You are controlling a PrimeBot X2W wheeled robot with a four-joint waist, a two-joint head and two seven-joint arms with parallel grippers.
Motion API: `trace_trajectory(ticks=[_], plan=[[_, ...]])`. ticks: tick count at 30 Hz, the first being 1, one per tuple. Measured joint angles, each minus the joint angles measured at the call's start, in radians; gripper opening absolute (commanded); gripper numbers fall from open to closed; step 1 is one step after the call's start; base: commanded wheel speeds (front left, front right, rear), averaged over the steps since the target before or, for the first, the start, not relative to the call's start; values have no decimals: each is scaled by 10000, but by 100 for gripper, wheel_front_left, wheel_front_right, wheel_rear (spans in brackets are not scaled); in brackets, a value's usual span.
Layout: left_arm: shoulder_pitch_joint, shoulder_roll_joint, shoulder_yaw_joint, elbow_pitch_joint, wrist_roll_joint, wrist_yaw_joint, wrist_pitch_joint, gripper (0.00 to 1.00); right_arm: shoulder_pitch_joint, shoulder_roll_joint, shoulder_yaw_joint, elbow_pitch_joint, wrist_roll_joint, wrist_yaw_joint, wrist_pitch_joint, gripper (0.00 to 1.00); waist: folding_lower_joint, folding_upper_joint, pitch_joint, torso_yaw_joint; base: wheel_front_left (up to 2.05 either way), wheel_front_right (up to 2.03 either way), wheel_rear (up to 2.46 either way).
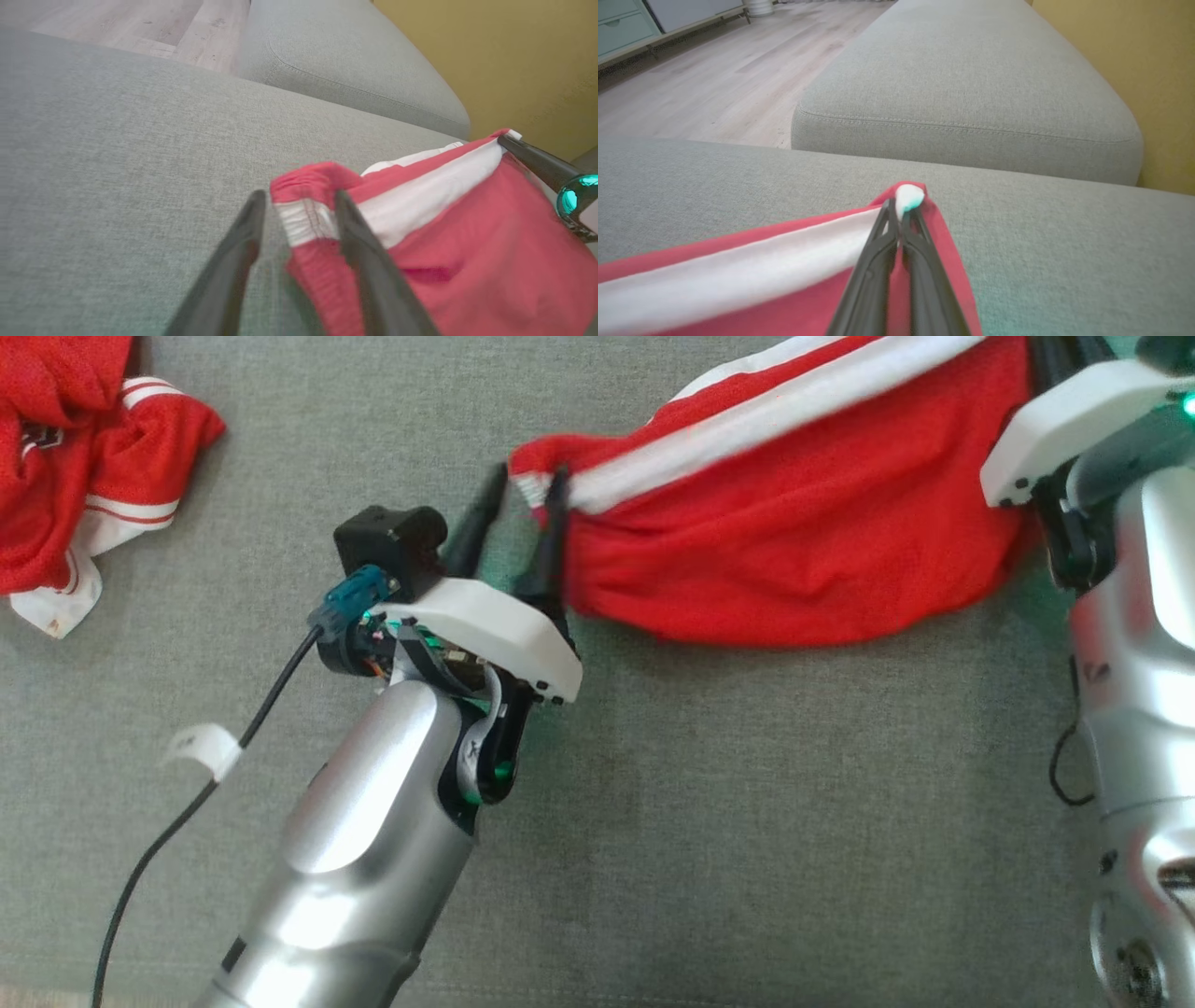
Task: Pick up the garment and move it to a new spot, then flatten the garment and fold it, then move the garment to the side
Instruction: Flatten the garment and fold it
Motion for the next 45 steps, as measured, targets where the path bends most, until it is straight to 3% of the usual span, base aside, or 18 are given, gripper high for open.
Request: trace_trajectory(ticks=[1, 9, 14, 20, 26, 30, 31, 32, 33, 35, 45], plan=[[-14, 0, -31, -6, -63, 42, -90, 100, -101, 0, 2, 148, -38, 0, -115, 100, 0, 0, 11, 7, 0, 0, 0], [251, 44, -173, -729, -171, 182, -1227, 100, -486, -48, 2, 1011, -81, 0, -1091, 100, 0, 0, -88, 72, 0, 0, 0], [1317, 472, -144, -1340, -33, 261, -1875, 100, -481, -259, 295, 1296, 318, 0, -1156, 100, -1, 0, -356, 83, 0, 0, 0], [2477, 1162, 198, -2063, 148, 577, -2474, 100, -213, -1058, 1047, 1469, 1202, 0, -61, 100, -2, 1, -793, 162, 0, 0, 0], [3331, 1509, 353, -2571, 224, 861, -2598, 100, 758, -1728, 1779, 1471, 2362, 0, 1595, 100, -2, 1, -990, 428, 0, 0, 0], [3641, 1655, 437, -2761, 224, 974, -2669, 100, 1090, -1996, 2130, 836, 3235, 0, 2389, 100, -2, 1, -989, 529, 0, 0, 0], [3680, 1662, 439, -2824, 224, 978, -2669, 100, 1114, -2084, 2201, 696, 3382, 0, 2548, 85, -2, 0, -987, 542, 0, 0, 0], [3708, 1662, 439, -2874, 224, 982, -2671, 100, 1190, -2146, 2236, 554, 3503, 0, 2652, 49, -2, 0, -985, 553, 0, 0, 0], [3722, 1662, 439, -2890, 224, 1020, -2671, 100, 1313, -2180, 2253, 391, 3603, 0, 2706, 41, -2, 0, -983, 556, 0, 0, 0], [3724, 1666, 439, -2897, 224, 1068, -2671, 100, 1563, -2211, 2253, 102, 3743, 0, 2708, 0, -2, 0, -982, 553, 0, 0, 0], [3749, 1745, 336, -2909, 234, 959, -2686, 100, 2234, -1848, 1593, -420, 3664, 0, 1785, 0, 0, 0, -1386, 220, 0, 0, 0]])
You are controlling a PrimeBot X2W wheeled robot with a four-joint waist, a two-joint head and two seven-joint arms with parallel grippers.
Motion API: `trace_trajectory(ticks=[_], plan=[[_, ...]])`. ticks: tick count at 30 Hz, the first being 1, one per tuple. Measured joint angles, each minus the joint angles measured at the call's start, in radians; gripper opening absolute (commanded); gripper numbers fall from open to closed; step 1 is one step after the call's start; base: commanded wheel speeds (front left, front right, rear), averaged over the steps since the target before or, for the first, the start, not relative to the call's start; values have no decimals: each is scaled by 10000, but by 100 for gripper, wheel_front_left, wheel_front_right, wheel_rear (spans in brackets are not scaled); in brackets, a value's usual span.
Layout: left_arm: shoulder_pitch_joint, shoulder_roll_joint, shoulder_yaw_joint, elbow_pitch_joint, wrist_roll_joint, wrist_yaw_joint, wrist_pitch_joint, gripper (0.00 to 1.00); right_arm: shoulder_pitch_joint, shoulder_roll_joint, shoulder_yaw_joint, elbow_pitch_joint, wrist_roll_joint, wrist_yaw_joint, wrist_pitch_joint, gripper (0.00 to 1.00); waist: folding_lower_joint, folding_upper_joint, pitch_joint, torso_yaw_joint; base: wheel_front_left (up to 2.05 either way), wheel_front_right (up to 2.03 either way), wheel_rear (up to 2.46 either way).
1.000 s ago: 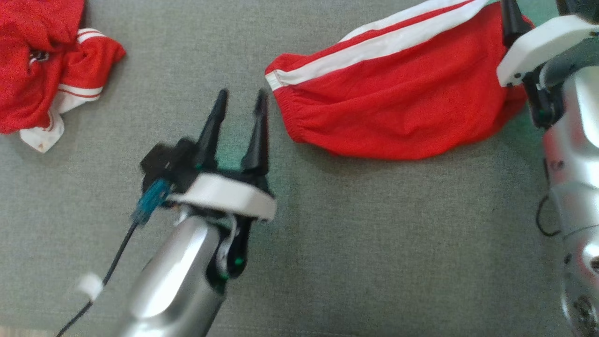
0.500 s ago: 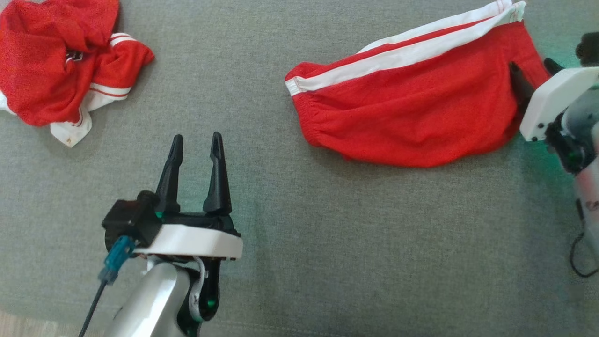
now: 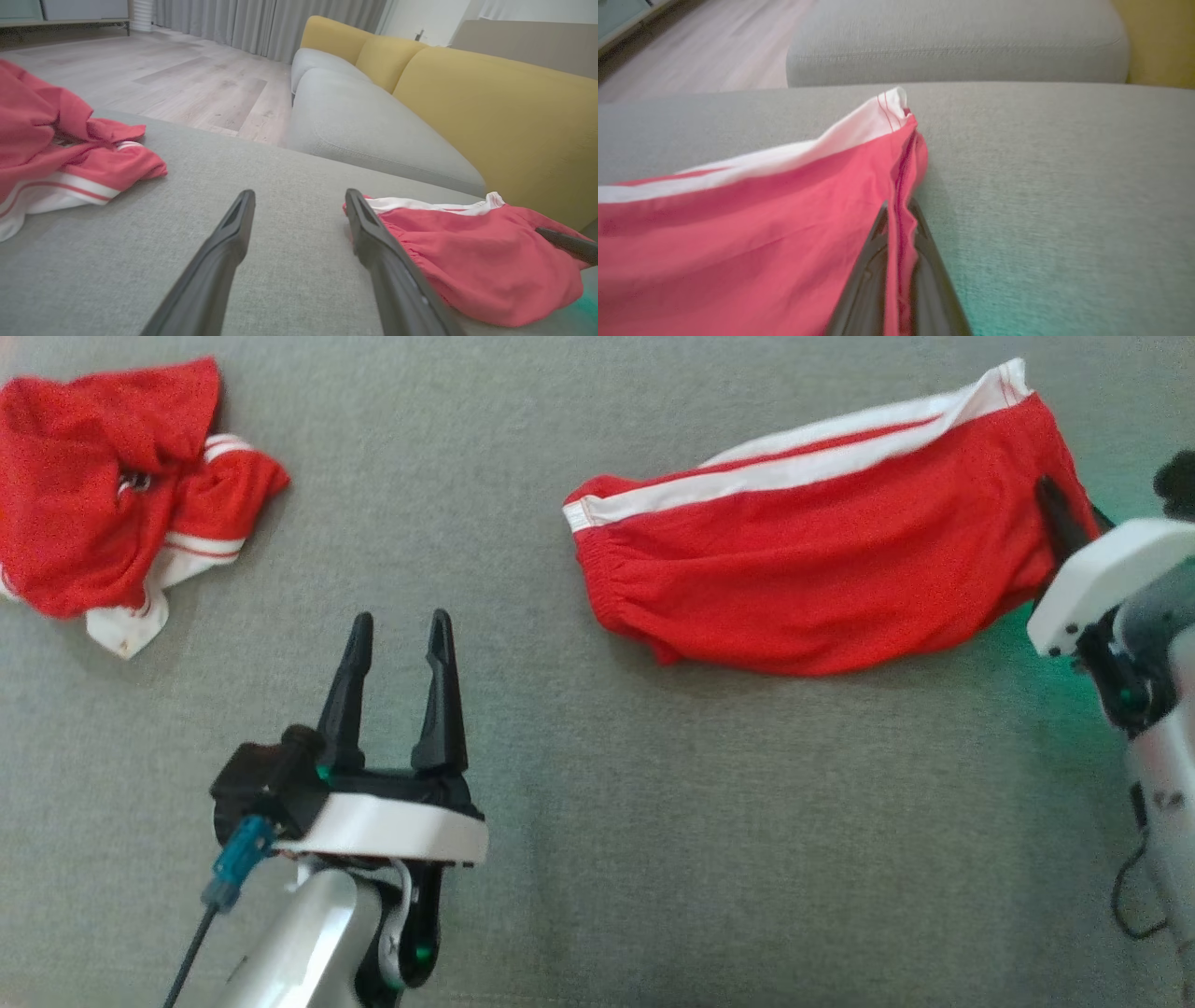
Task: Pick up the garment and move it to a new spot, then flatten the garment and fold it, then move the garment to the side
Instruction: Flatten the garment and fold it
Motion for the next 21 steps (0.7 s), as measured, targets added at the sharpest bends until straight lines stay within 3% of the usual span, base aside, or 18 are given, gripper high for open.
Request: trace_trajectory(ticks=[7, 14, 21], plan=[[596, 238, -163, 17, -15, -82, 15, 100, 1529, 673, -1292, -986, -537, 0, -679, 0, -1, 0, -709, -617, 0, 0, 0], [1058, 399, -186, 10, -15, 15, 17, 100, 3649, 1850, -2531, -2439, -1266, 0, -639, 0, -2, 0, -1284, -1476, 0, 0, 0], [1044, 401, -249, 4, -15, 17, 75, 100, 3831, 2245, -3045, -3032, -1662, 0, -395, 0, 0, 0, -1253, -1442, 0, 0, 0]])
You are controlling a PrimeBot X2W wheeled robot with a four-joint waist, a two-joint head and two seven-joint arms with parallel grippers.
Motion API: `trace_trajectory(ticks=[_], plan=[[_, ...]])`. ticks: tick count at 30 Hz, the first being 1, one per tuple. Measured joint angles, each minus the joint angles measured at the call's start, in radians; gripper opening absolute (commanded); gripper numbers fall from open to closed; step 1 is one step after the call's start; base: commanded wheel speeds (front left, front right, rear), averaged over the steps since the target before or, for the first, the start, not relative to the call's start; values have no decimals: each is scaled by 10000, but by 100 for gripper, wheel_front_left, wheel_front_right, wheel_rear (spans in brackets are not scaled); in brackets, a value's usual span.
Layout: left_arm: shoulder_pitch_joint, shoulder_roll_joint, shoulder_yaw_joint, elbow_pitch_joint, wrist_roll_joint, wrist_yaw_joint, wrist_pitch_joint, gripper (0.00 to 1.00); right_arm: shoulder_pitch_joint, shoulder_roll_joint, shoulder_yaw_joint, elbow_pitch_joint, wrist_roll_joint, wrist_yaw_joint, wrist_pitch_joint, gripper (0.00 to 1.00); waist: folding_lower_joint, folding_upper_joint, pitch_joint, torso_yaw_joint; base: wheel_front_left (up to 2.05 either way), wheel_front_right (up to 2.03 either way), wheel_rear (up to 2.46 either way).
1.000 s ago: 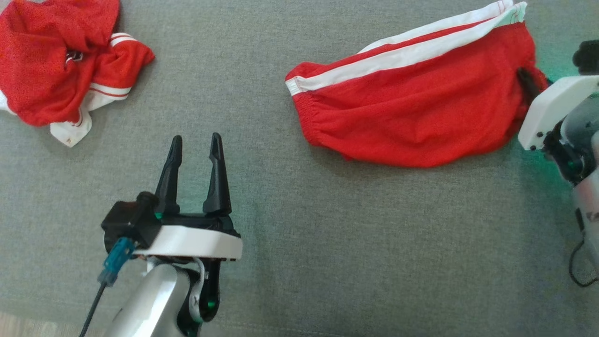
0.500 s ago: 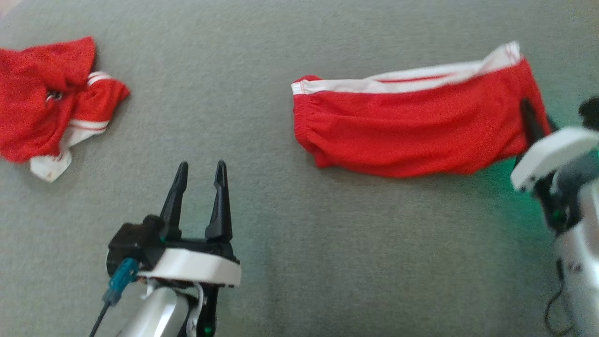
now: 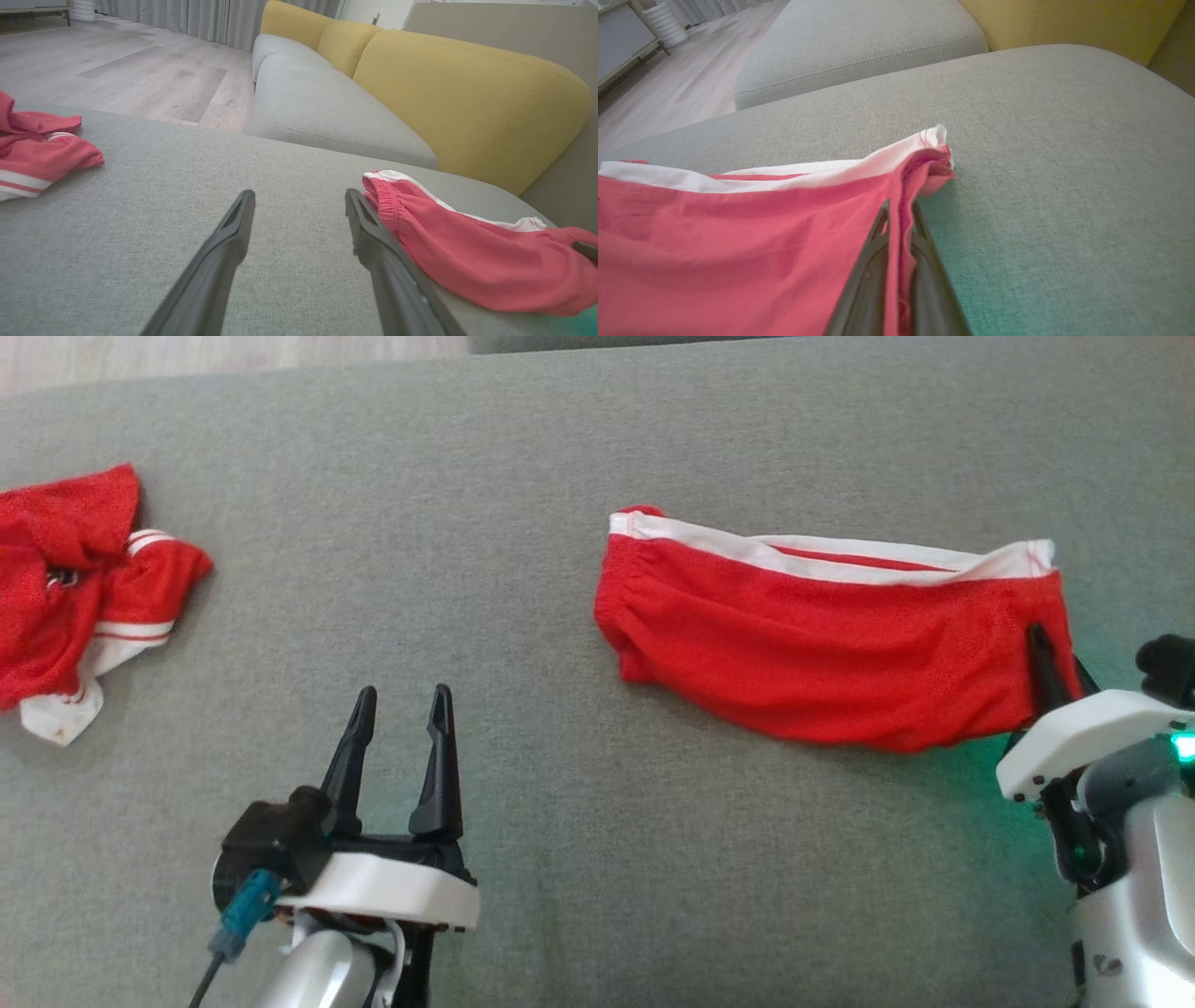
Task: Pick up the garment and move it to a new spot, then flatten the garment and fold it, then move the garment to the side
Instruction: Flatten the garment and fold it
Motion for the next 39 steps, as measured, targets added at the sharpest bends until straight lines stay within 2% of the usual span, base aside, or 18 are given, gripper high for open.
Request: trace_trajectory(ticks=[7, 14, 22, 29, 39], plan=[[-17, -42, -48, 127, 0, -10, -21, 100, -510, 151, 290, -341, -343, 0, 0, 0, 0, 0, 24, 432, 0, 0, 0], [-25, -169, -245, 351, -46, -17, -77, 100, -1848, 437, 2207, -426, -307, 0, 247, 0, 0, 0, -128, 876, 0, 0, 0], [-29, -270, -322, 520, -105, -104, -151, 100, -2198, 466, 4238, 798, 10, 0, 410, 0, 0, 0, -216, 1372, 0, 0, 0], [-29, -301, -334, 623, -102, -107, -249, 100, -2387, 472, 5012, 1651, 420, 0, -38, 0, 0, 0, -237, 1562, 0, 0, 0], [-30, -320, -370, 671, -104, -107, -336, 100, -2891, 474, 6316, 2247, 1012, 0, -548, 0, 0, 0, -259, 1521, 0, 0, 0]])
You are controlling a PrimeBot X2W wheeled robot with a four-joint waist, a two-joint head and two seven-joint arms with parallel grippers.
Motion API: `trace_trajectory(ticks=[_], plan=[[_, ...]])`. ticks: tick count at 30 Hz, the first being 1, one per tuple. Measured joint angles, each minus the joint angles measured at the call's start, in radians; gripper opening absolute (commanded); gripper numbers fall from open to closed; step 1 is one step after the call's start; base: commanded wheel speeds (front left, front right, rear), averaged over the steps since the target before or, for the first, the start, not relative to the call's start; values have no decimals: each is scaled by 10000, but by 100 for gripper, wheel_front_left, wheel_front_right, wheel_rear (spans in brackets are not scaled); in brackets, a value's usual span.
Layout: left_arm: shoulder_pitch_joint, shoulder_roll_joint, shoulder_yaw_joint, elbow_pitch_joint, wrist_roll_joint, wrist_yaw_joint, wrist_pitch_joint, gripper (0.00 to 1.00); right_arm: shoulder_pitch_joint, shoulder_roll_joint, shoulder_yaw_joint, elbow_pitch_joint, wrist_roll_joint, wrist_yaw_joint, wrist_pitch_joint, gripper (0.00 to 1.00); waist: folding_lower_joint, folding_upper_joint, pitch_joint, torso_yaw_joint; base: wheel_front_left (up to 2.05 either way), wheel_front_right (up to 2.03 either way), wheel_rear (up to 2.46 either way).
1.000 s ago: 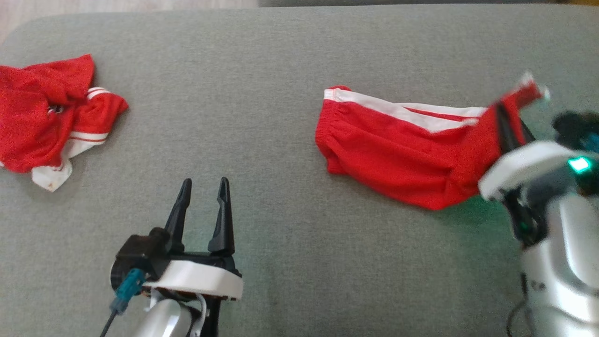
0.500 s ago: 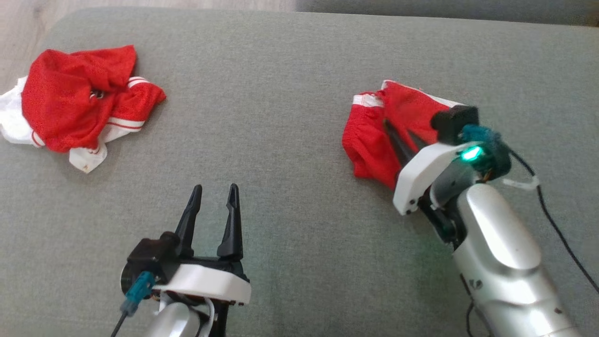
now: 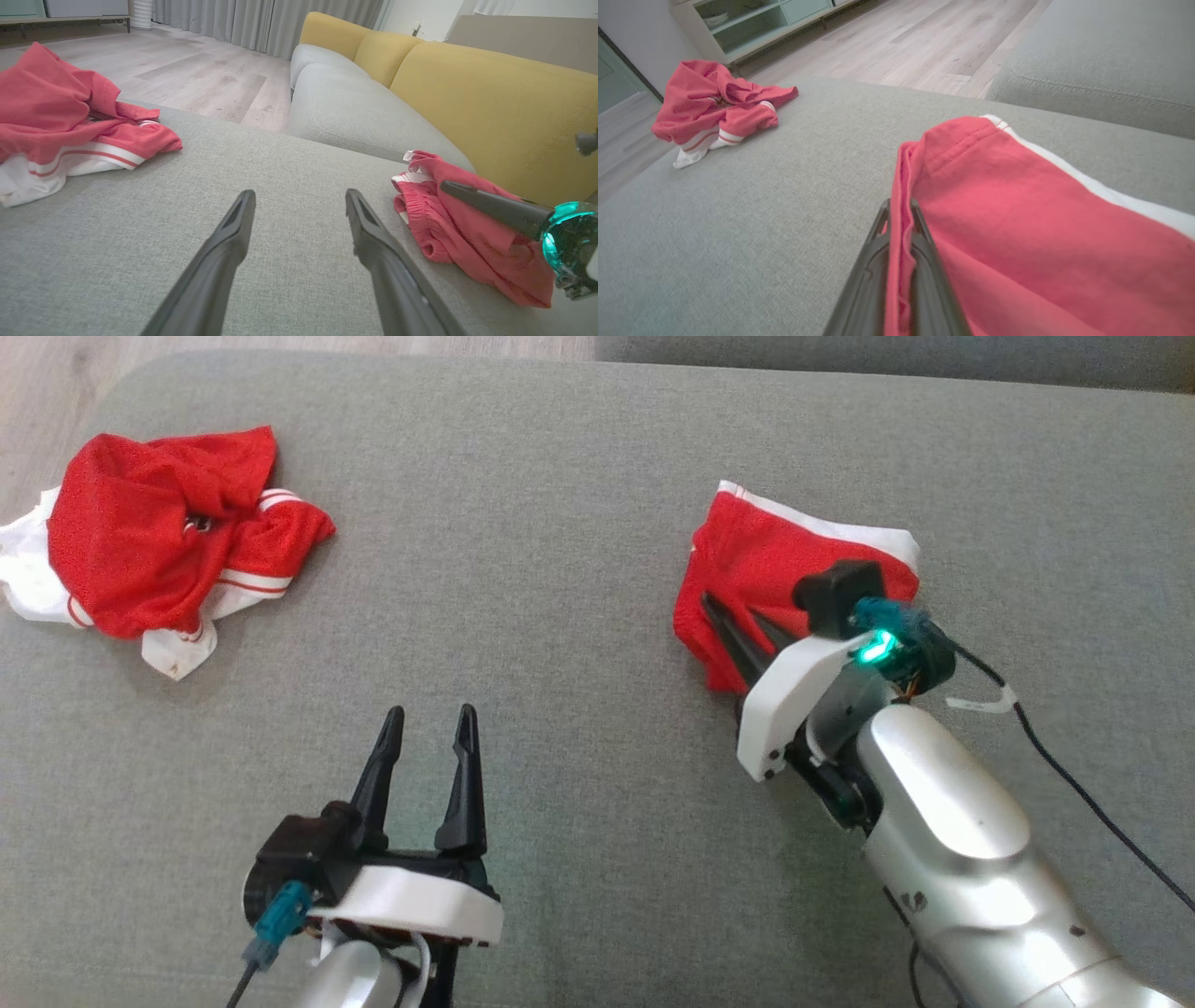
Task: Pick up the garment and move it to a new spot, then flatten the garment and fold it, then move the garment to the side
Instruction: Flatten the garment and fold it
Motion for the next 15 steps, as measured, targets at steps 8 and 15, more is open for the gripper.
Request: trace_trajectory(ticks=[8, 15], plan=[[0, -4, -23, 59, -27, 4, -2, 100, -1, 0, 539, 311, 0, 0, -374, 100, 0, 0, 26, -105, 0, 0, 0], [2, -4, -63, 90, -98, 12, -2, 100, 45, 0, 589, -163, 82, 0, -1068, 100, 0, 0, -121, -346, 0, 0, 0]])
